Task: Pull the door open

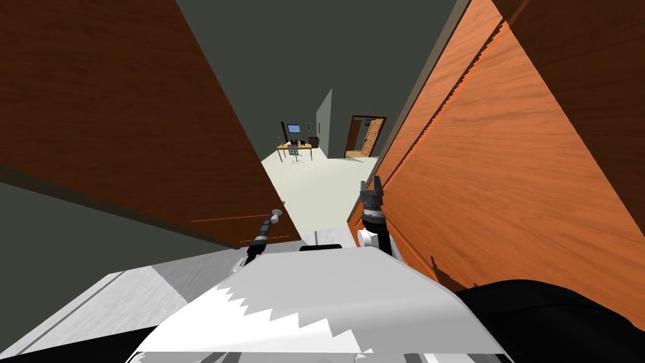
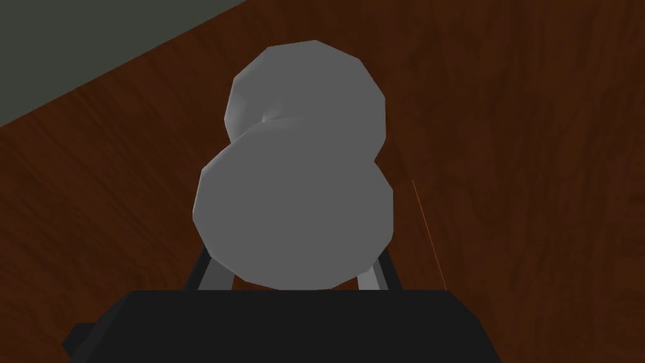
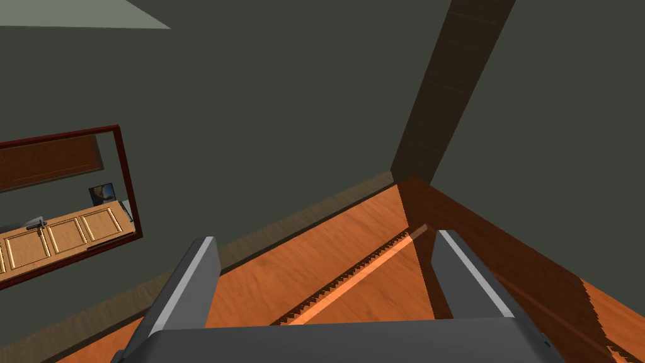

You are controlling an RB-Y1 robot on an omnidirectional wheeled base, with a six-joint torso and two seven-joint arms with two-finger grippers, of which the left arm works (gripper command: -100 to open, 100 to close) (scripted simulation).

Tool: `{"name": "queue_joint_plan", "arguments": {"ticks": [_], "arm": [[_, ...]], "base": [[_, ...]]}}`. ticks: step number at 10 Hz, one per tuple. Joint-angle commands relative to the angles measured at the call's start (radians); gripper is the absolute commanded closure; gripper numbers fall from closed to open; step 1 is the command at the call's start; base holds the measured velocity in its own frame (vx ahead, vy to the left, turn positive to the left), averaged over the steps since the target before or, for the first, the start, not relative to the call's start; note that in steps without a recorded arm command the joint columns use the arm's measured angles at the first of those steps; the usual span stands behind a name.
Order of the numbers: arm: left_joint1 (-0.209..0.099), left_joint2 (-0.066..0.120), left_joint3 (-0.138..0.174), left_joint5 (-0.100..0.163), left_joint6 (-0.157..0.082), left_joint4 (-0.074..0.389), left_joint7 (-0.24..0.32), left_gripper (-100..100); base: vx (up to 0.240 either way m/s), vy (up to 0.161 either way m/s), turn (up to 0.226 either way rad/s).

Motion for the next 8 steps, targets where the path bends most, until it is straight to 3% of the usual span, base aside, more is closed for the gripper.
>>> {"name": "queue_joint_plan", "arguments": {"ticks": [1,4,5,6,8], "arm": [[-0.012,-0.011,-0.025,0.03,-0.003,0.014,0.05,100],[-0.015,-0.01,-0.035,0.053,0.002,0.015,0.106,100],[-0.019,-0.01,-0.046,0.076,0.008,0.016,0.146,100],[-0.019,-0.01,-0.046,0.076,0.008,0.016,0.147,100],[-0.026,-0.008,-0.069,0.122,0.02,0.017,0.212,100]], "base": [[-0.087,0.041,-0.116],[-0.053,0.032,-0.068],[-0.053,0.021,-0.07],[-0.05,0.019,-0.054],[-0.072,0.033,-0.11]]}}
